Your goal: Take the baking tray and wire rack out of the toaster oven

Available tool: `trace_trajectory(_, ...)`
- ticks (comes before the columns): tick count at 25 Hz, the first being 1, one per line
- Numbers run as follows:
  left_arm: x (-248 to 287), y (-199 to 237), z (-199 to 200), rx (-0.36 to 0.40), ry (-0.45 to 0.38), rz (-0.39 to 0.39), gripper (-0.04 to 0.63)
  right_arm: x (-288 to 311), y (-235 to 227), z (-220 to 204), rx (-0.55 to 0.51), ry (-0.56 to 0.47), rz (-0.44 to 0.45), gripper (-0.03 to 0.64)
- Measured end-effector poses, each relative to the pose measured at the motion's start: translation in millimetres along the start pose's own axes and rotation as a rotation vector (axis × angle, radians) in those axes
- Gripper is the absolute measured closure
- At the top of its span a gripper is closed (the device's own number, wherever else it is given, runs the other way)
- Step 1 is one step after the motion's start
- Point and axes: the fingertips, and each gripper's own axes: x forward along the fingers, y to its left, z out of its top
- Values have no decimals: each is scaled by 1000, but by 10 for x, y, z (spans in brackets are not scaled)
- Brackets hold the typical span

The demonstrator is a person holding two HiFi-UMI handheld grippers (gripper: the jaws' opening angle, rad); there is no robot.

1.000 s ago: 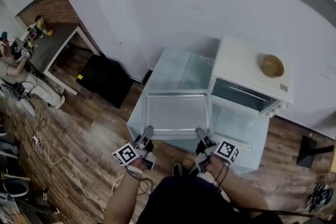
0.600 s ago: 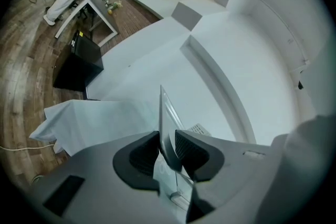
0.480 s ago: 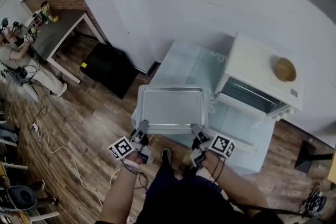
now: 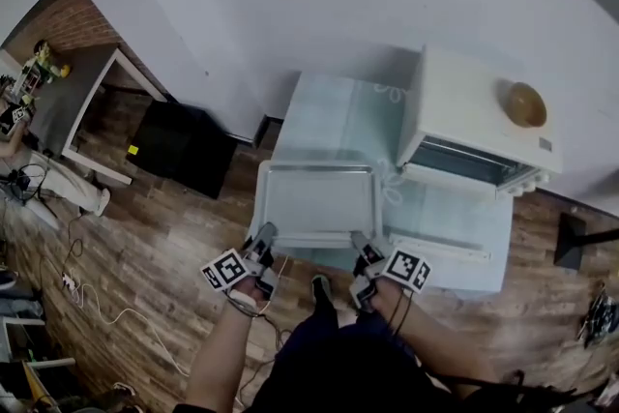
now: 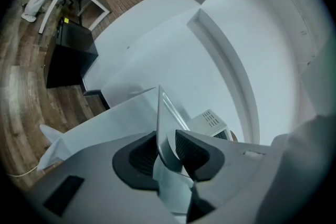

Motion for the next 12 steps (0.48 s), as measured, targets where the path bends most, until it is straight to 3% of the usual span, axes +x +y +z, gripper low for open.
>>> trace_trajectory(2,123,59,59,28,42,-14,494,81,-56,12,9,-34,-5,491)
trace_trajectory(5,256,231,13,-11,109,2,494,164,-187,1,36,-79,-31,492)
trace_trajectory(8,383,344,33,63,169,-7,492,232,-328,-28,60,-112,-55,491)
trace_trajectory(12,492,514,-80,80,256,23,489,244,-477,-48,83,-160,-90,491)
